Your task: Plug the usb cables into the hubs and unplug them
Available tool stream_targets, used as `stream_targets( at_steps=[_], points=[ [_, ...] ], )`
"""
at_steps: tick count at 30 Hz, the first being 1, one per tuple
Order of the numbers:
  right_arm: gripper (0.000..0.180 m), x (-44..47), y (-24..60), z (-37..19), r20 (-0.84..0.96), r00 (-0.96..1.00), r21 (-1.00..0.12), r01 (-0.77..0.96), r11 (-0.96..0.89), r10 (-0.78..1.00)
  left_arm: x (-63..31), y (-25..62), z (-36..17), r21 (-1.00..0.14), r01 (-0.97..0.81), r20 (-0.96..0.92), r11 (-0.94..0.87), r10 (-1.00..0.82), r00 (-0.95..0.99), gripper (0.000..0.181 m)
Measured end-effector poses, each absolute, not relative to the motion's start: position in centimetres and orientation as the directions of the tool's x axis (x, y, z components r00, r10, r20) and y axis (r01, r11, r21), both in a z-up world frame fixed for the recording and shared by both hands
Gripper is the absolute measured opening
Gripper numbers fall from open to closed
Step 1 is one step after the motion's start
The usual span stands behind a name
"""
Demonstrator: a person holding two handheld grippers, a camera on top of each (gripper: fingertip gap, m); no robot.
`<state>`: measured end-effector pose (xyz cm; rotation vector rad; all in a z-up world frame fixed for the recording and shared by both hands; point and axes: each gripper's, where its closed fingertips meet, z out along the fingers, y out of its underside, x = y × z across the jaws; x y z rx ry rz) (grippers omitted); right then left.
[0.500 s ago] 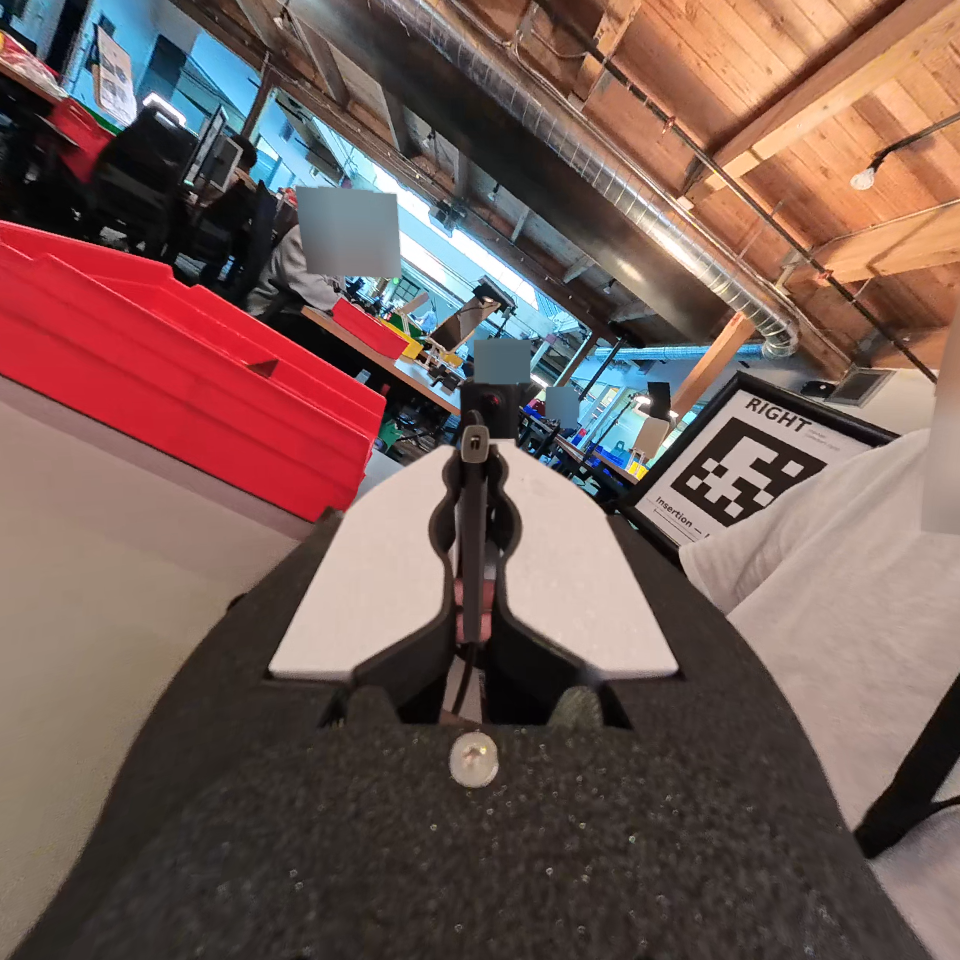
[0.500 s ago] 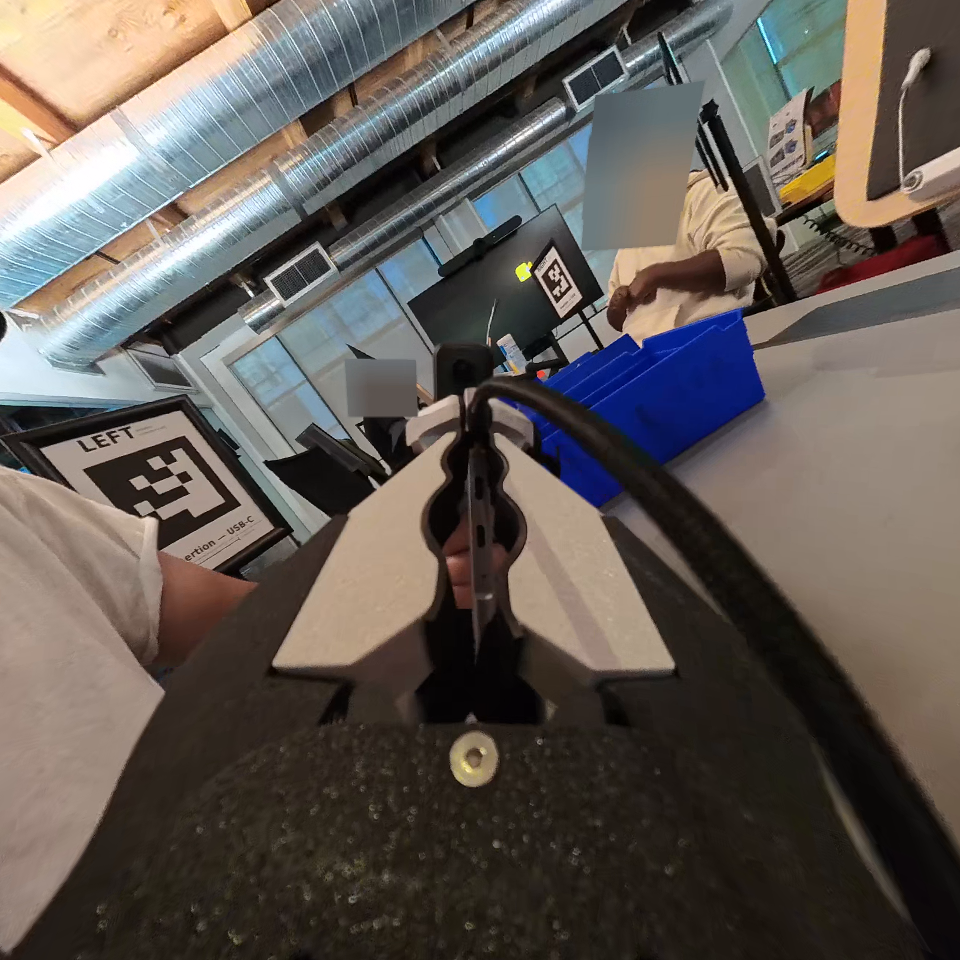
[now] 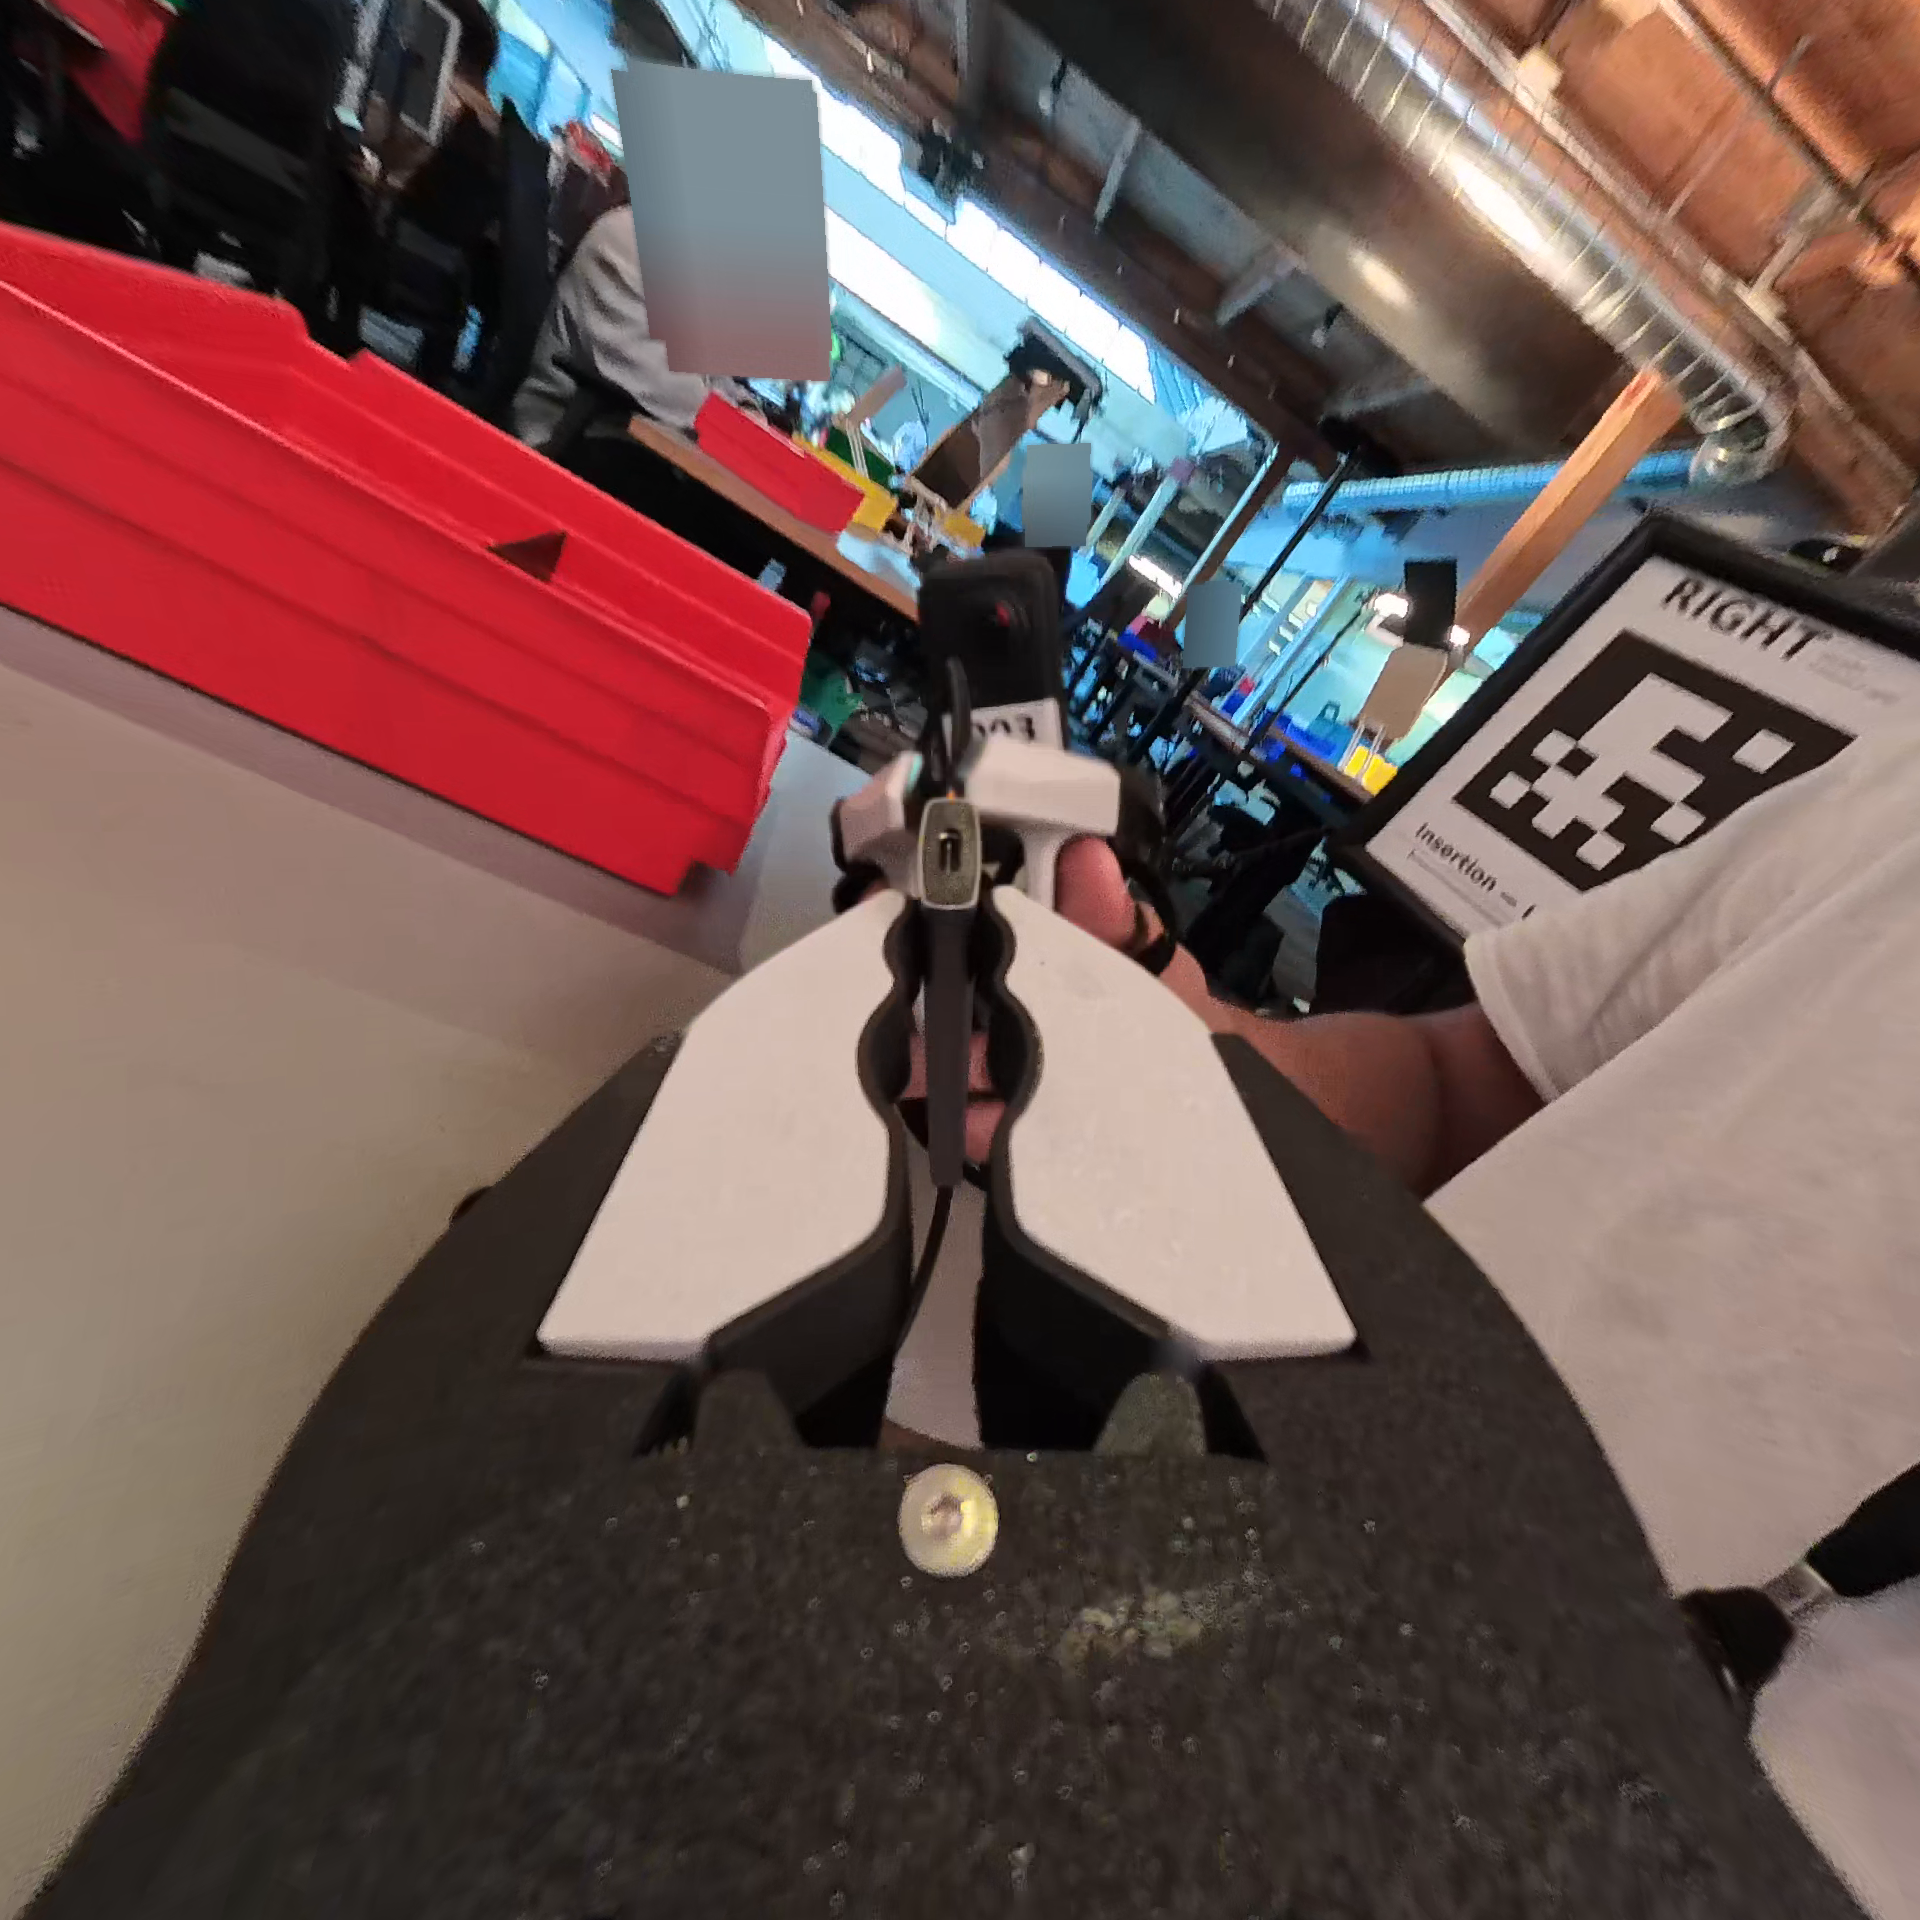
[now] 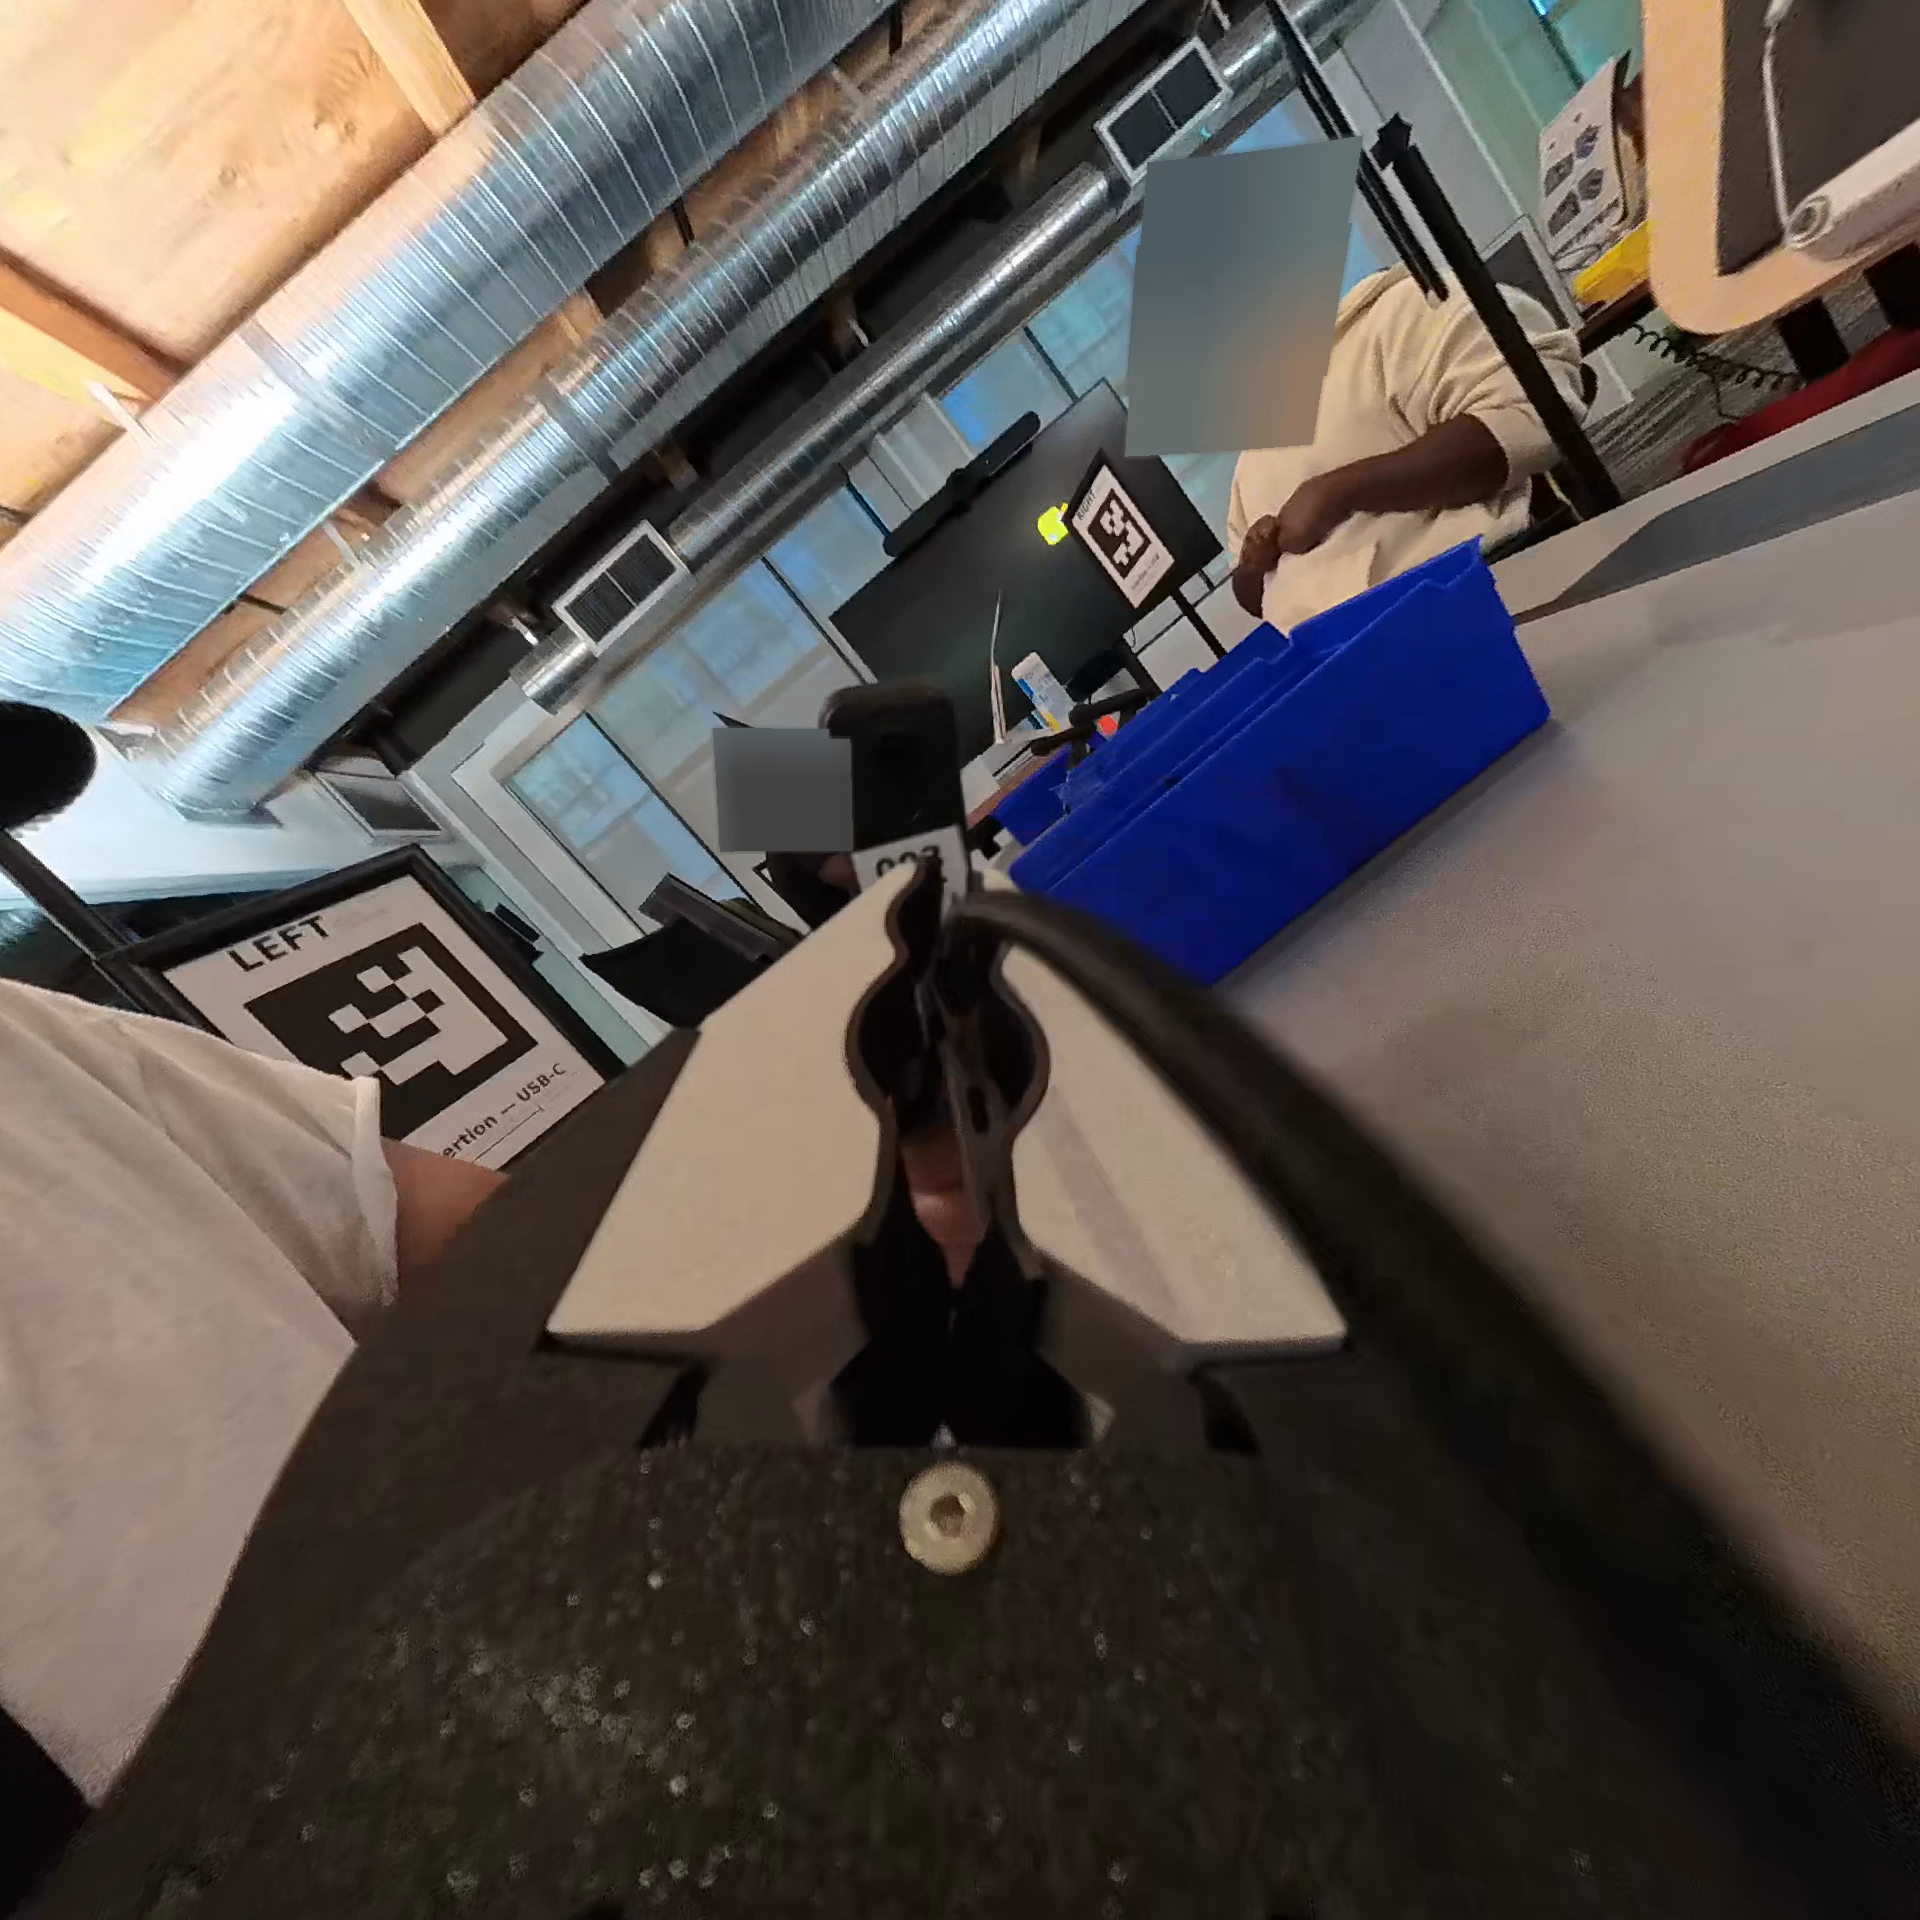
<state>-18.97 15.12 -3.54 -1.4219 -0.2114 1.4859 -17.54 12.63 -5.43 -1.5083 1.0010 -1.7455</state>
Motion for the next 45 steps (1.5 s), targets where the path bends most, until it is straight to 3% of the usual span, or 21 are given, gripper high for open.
stream_targets(
  at_steps=[5, 10, 18, 31, 34, 38, 42, 45],
  points=[
    [0.001, -18.6, 15.1, -3.5, -0.599, 0.267, -0.760, -0.488, -0.430, 0.755, -17.2, 12.4, -5.2, -0.838, 0.006, 0.537, -0.545, -0.827, -0.167, 0.009],
    [0.010, -18.1, 14.7, -4.0, -0.630, 0.208, -0.729, -0.489, -0.478, 0.748, -17.9, 13.4, -4.3, -0.797, 0.068, 0.581, -0.600, -0.792, -0.188, 0.009],
    [0.005, -18.8, 14.3, -4.0, -0.555, 0.266, -0.804, -0.415, -0.427, 0.788, -18.1, 13.2, -4.3, -0.790, 0.058, 0.588, -0.611, -0.781, -0.212, 0.009],
    [0.005, -18.8, 14.1, -3.5, -0.582, 0.222, -0.773, -0.452, -0.446, 0.783, -18.2, 12.8, -4.1, -0.818, 0.026, 0.555, -0.574, -0.801, -0.224, 0.009],
    [0.004, -18.1, 15.4, -2.9, -0.633, 0.177, -0.695, -0.558, -0.453, 0.754, -17.5, 13.7, -3.6, -0.770, 0.113, 0.598, -0.628, -0.771, -0.218, 0.009],
    [0.004, -18.8, 14.7, -3.6, -0.595, 0.229, -0.759, -0.476, -0.445, 0.770, -18.2, 13.7, -4.1, -0.817, 0.042, 0.556, -0.575, -0.805, -0.205, 0.009],
    [0.004, -18.5, 15.4, -2.8, -0.618, 0.191, -0.715, -0.541, -0.443, 0.763, -17.9, 13.8, -3.6, -0.762, 0.136, 0.604, -0.633, -0.771, -0.201, 0.009],
    [0.004, -18.8, 14.9, -3.5, -0.600, 0.241, -0.754, -0.488, -0.440, 0.763, -18.3, 13.9, -3.9, -0.793, 0.057, 0.585, -0.606, -0.785, -0.202, 0.009]
  ],
)
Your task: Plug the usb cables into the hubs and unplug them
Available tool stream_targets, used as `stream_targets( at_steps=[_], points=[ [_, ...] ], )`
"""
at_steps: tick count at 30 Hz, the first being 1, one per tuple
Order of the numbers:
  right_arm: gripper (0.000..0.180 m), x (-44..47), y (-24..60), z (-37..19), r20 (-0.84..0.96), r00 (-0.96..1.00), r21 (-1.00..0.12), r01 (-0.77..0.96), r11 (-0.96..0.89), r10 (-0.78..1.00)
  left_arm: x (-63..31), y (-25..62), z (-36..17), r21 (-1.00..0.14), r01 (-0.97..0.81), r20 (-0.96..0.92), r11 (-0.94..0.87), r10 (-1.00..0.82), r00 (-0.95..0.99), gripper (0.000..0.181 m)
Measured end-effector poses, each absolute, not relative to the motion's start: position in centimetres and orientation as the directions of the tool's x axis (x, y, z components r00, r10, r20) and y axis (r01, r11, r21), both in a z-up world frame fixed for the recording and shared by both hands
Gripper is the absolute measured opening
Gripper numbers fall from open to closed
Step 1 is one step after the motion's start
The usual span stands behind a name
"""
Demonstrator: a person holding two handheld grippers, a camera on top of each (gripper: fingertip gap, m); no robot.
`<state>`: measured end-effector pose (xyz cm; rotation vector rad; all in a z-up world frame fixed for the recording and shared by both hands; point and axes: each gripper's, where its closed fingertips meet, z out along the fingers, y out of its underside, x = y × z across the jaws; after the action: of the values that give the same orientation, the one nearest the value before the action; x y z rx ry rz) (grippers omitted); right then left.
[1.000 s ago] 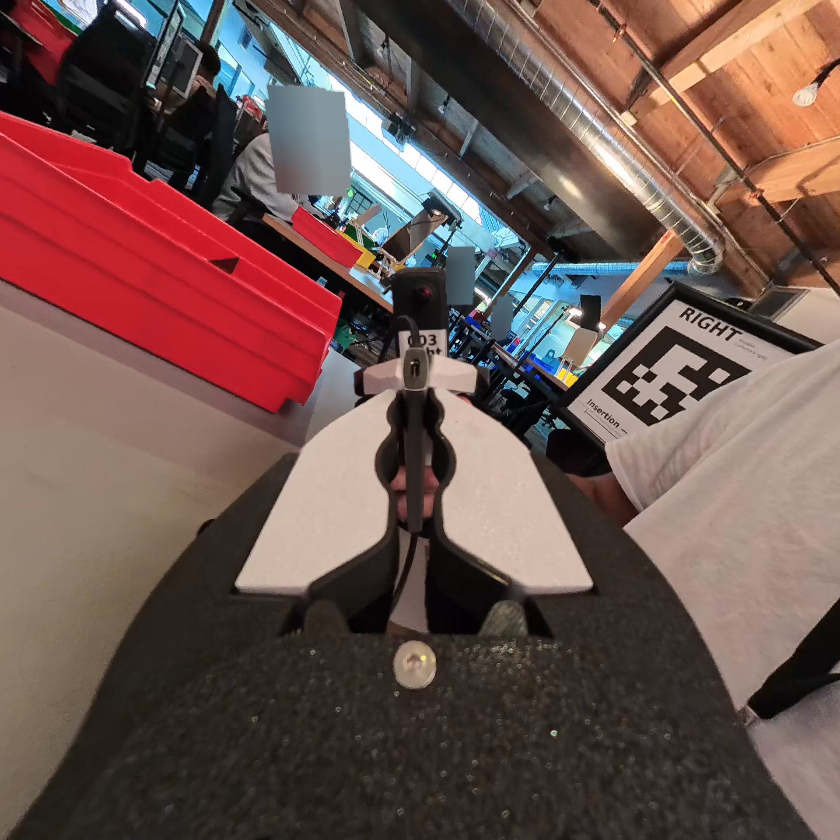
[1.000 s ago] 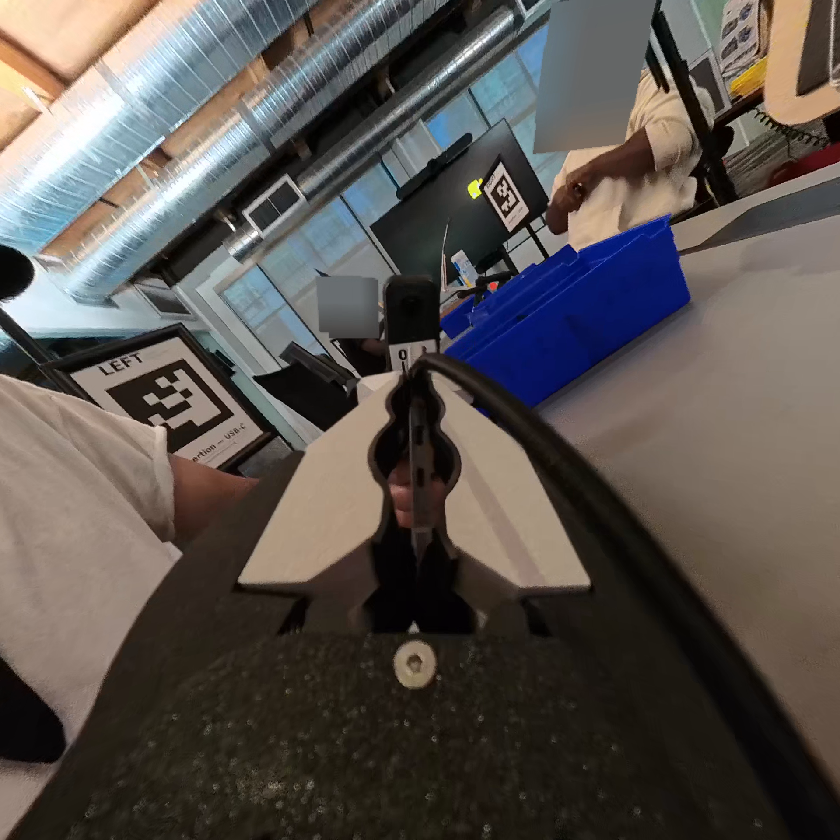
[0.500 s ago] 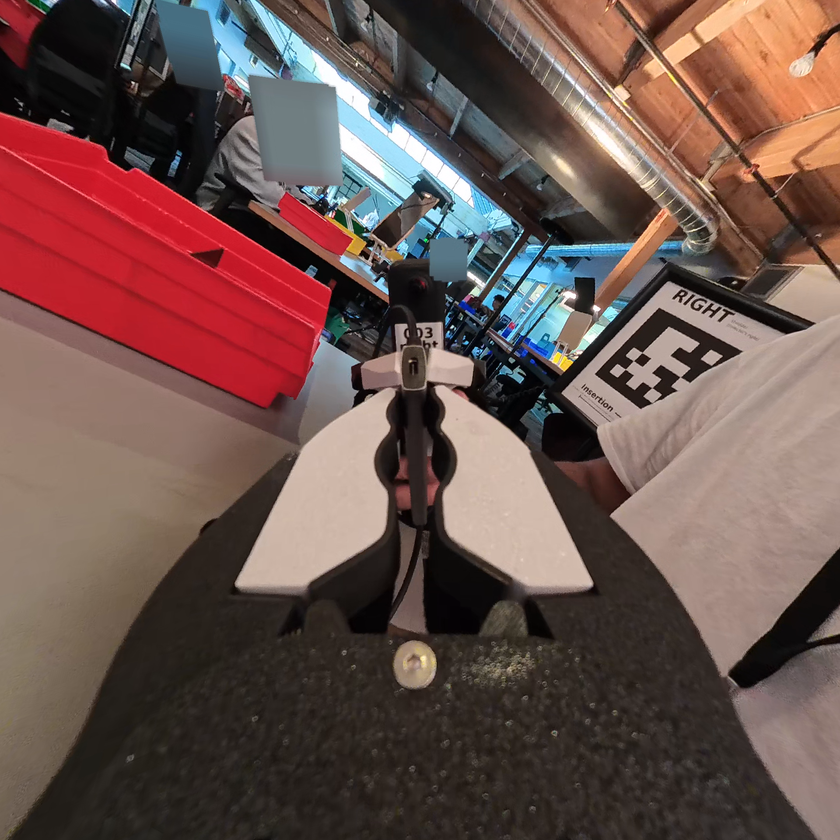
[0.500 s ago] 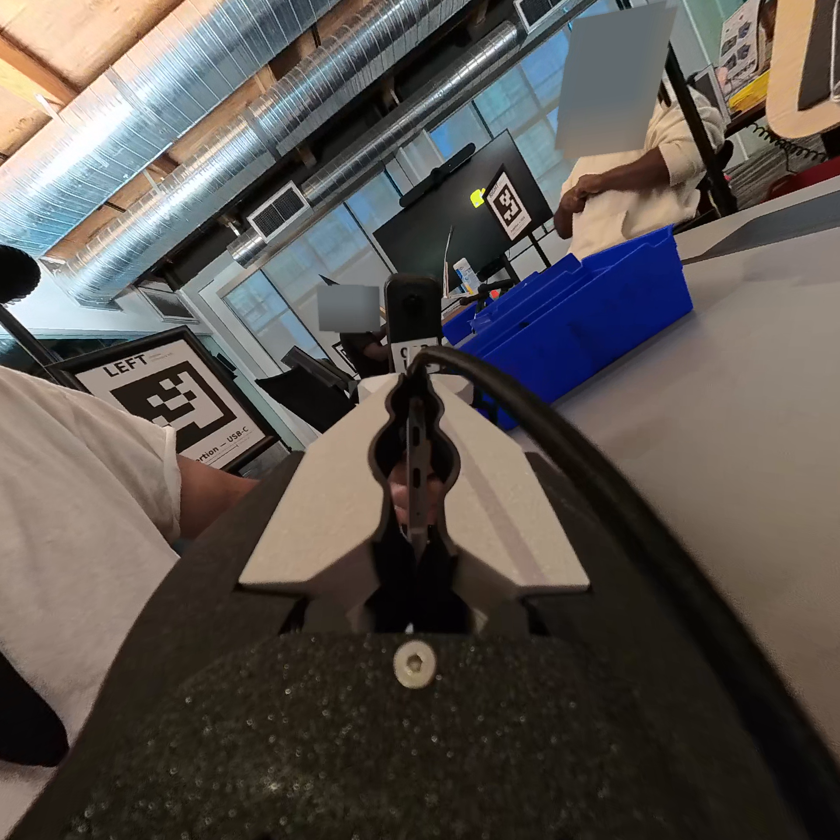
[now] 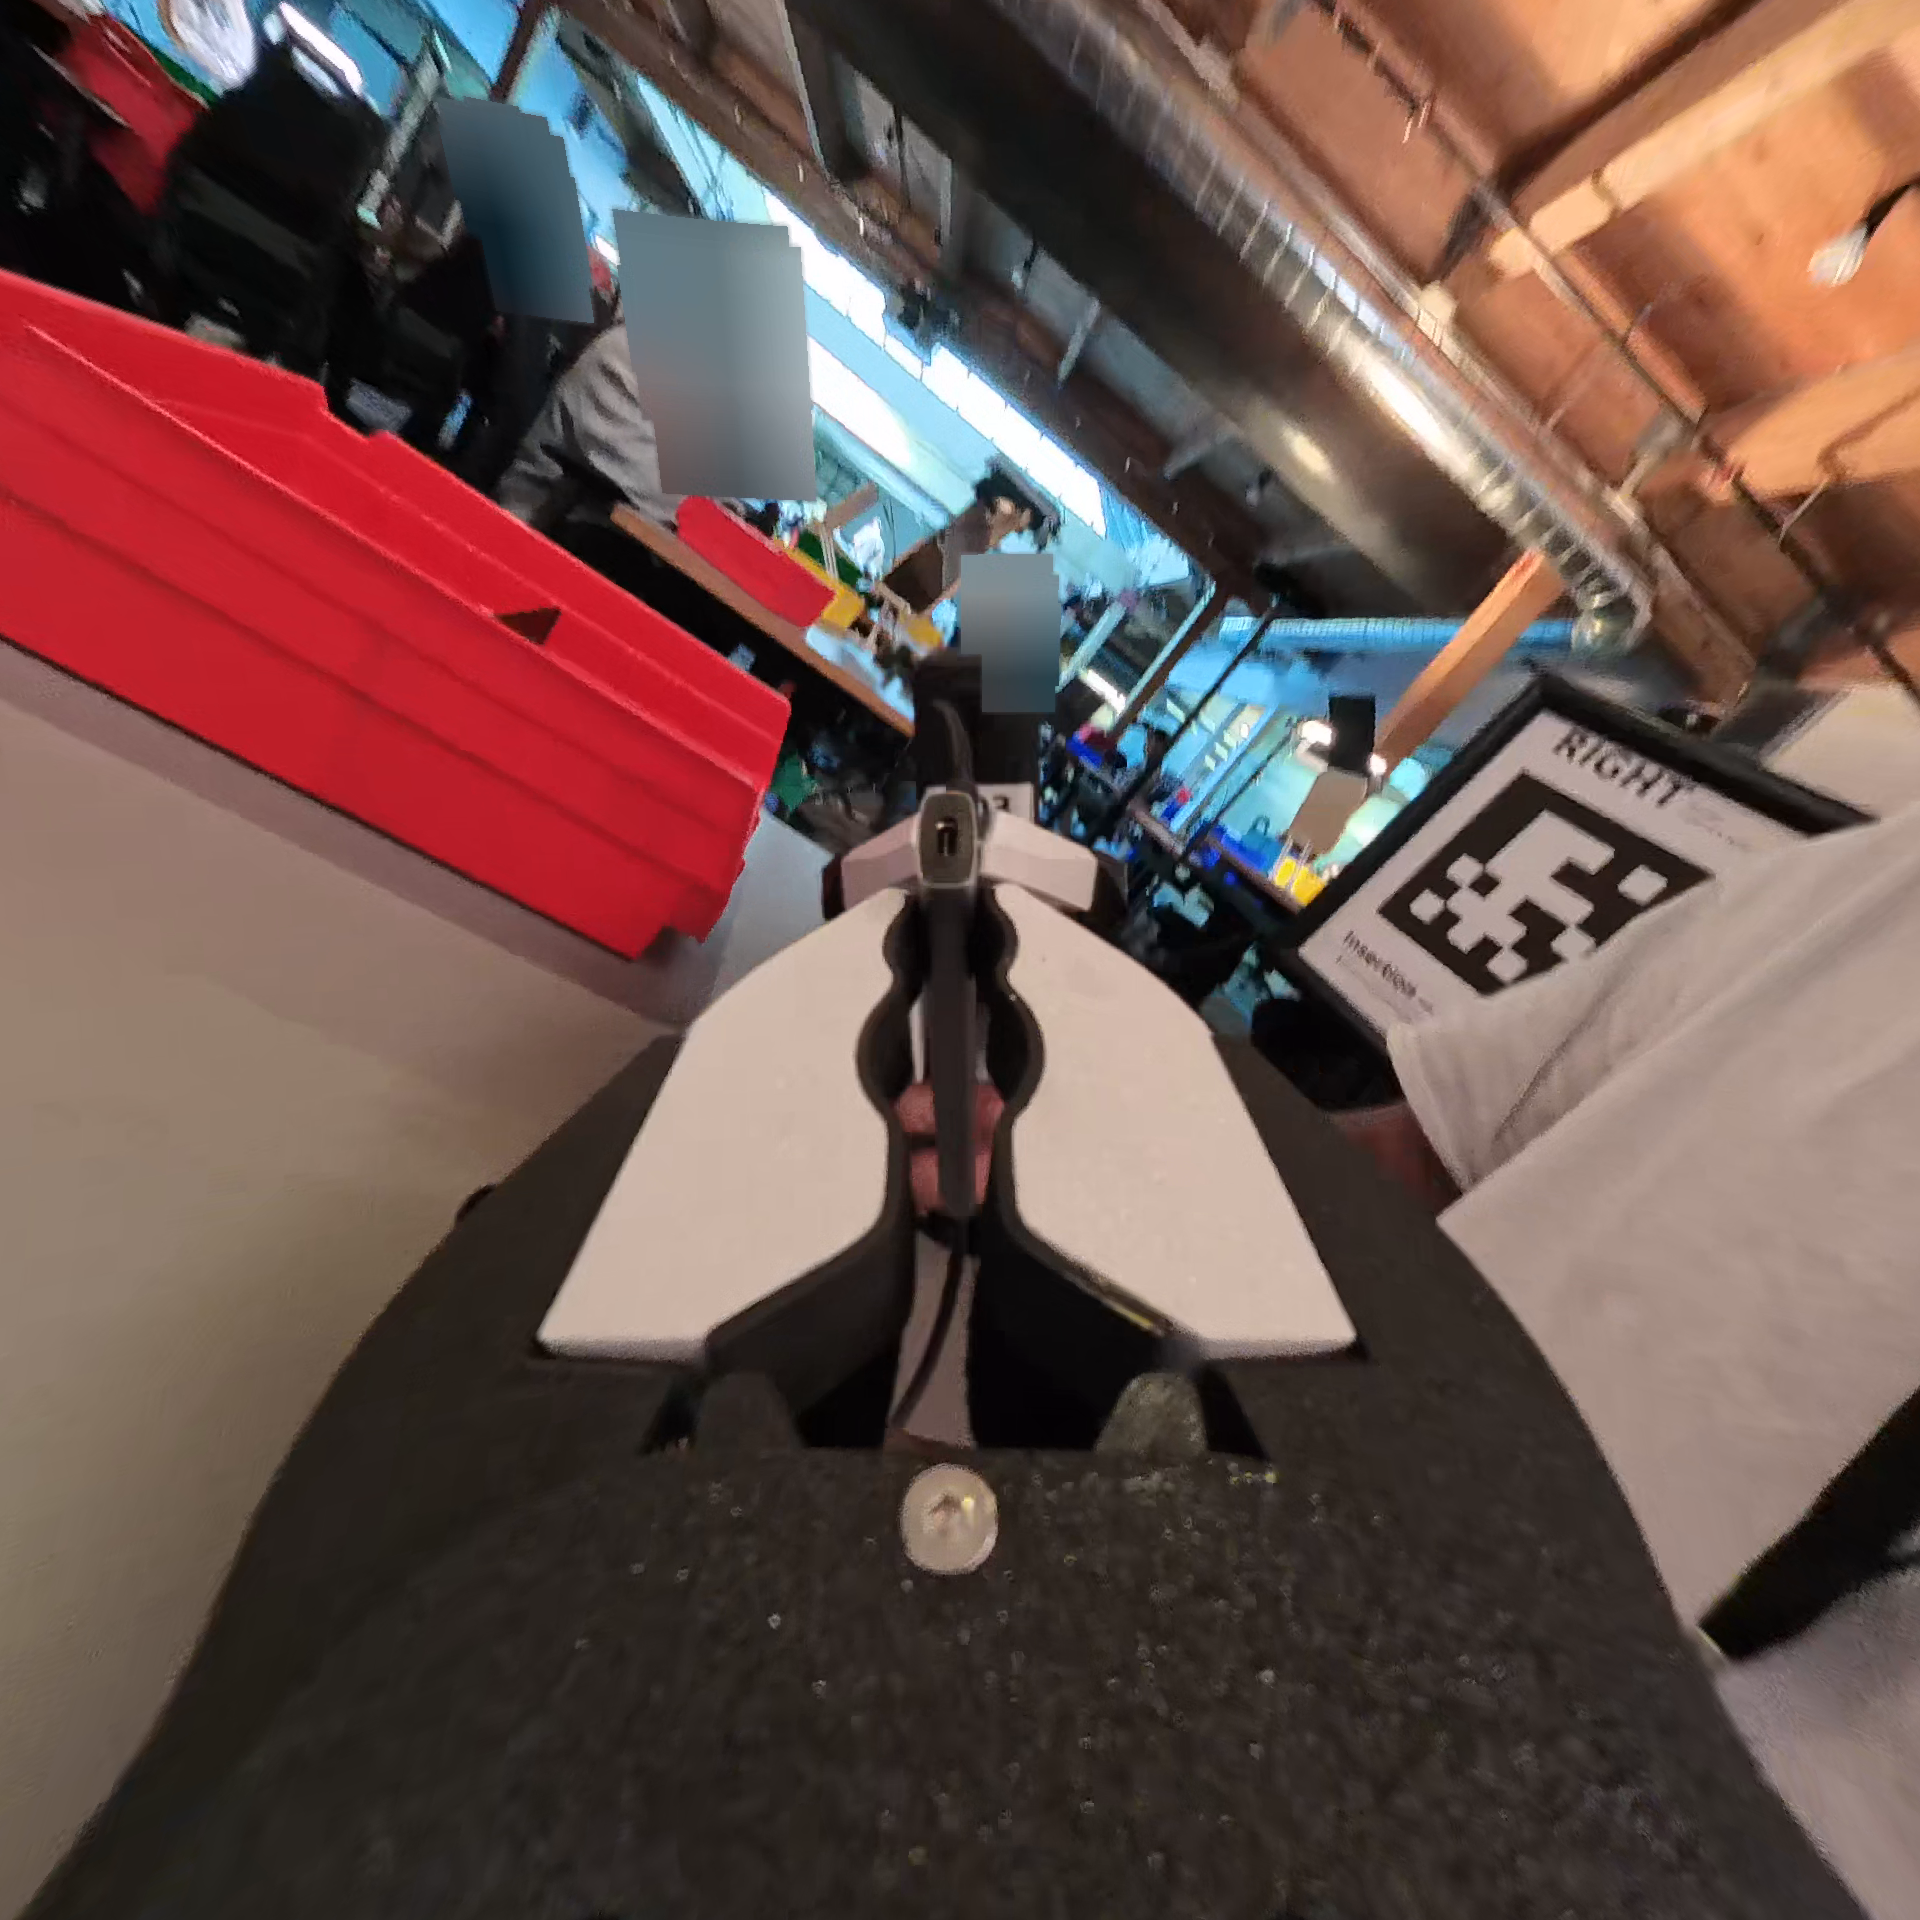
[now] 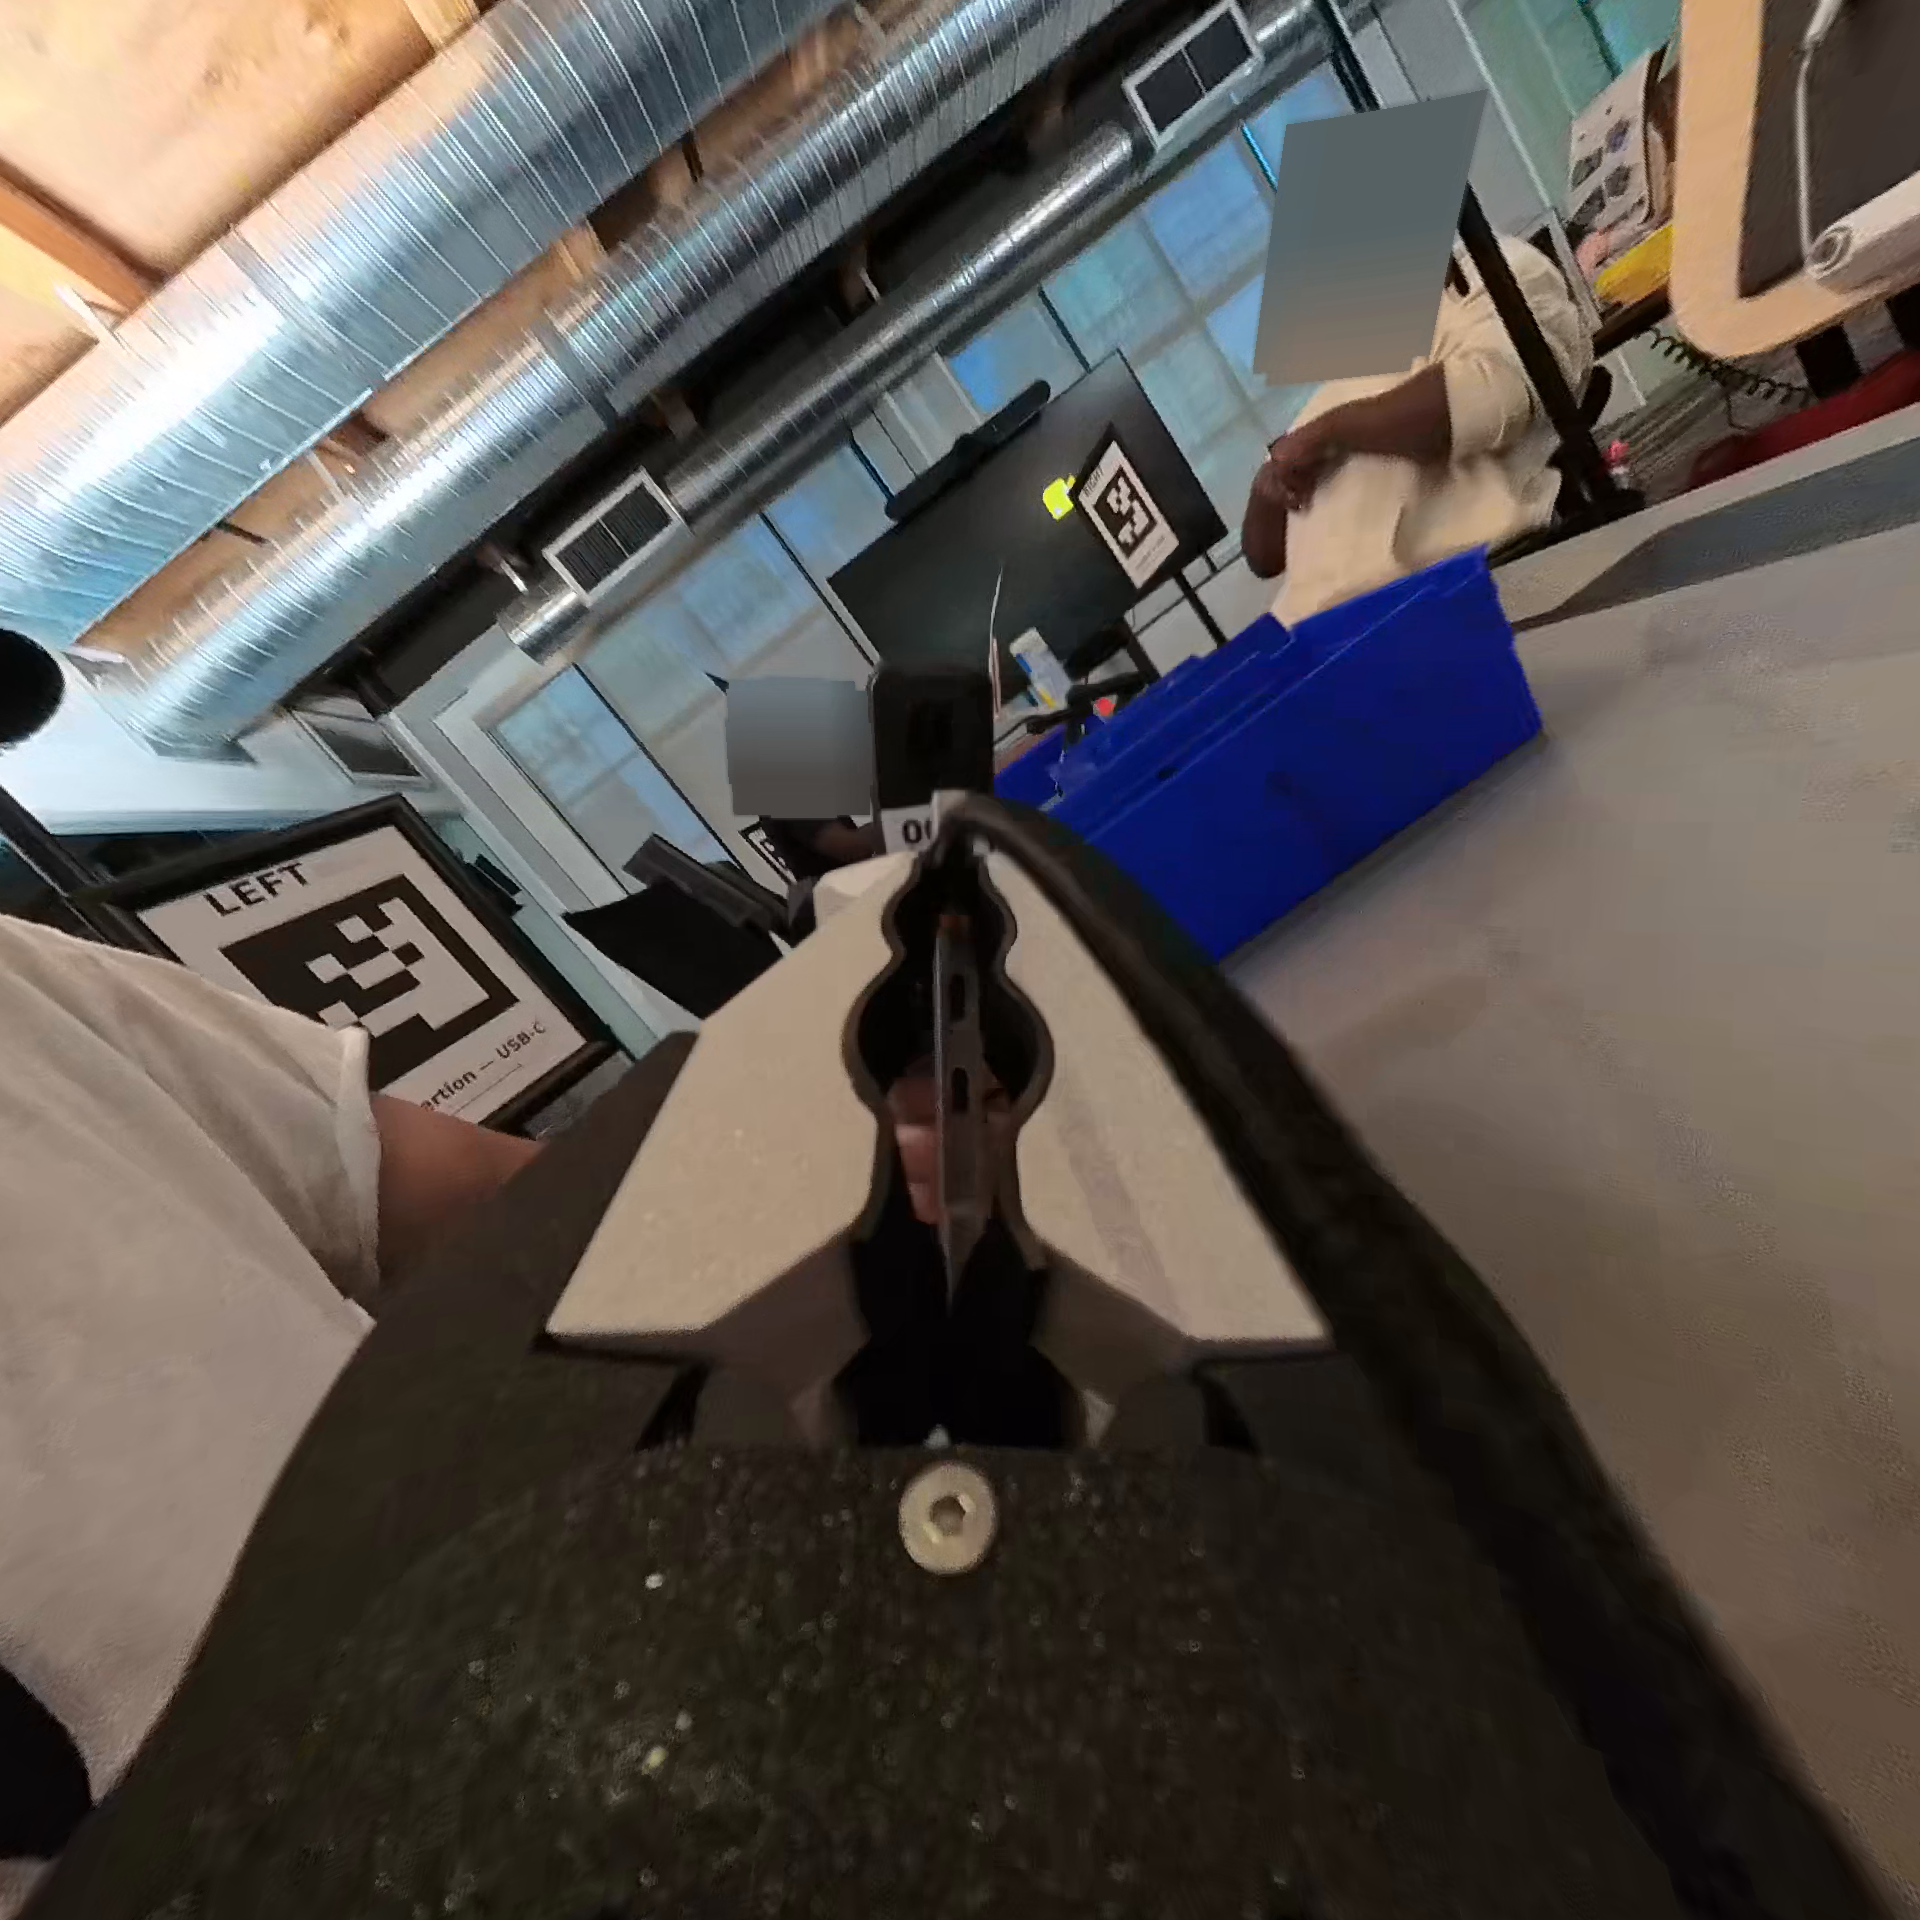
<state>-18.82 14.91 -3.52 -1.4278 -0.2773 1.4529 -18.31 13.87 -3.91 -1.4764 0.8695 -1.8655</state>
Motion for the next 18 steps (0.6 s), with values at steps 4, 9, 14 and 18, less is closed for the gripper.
stream_targets(
  at_steps=[4, 9, 14, 18],
  points=[
    [0.004, -18.6, 15.2, -2.7, -0.614, 0.197, -0.723, -0.531, -0.443, 0.765, -18.0, 13.5, -3.7, -0.787, 0.108, 0.583, -0.607, -0.790, -0.192, 0.010],
    [0.004, -18.9, 14.6, -4.0, -0.608, 0.232, -0.753, -0.470, -0.460, 0.759, -18.6, 13.6, -4.3, -0.816, 0.021, 0.563, -0.577, -0.803, -0.196, 0.009],
    [0.004, -18.2, 15.7, -2.9, -0.633, 0.199, -0.702, -0.556, -0.446, 0.748, -17.7, 13.9, -4.0, -0.791, 0.103, 0.583, -0.604, -0.793, -0.175, 0.010],
    [0.003, -18.7, 15.1, -4.2, -0.614, 0.247, -0.750, -0.478, -0.457, 0.750, -18.5, 14.2, -4.4, -0.795, 0.029, 0.589, -0.606, -0.783, -0.199, 0.009]
  ],
)
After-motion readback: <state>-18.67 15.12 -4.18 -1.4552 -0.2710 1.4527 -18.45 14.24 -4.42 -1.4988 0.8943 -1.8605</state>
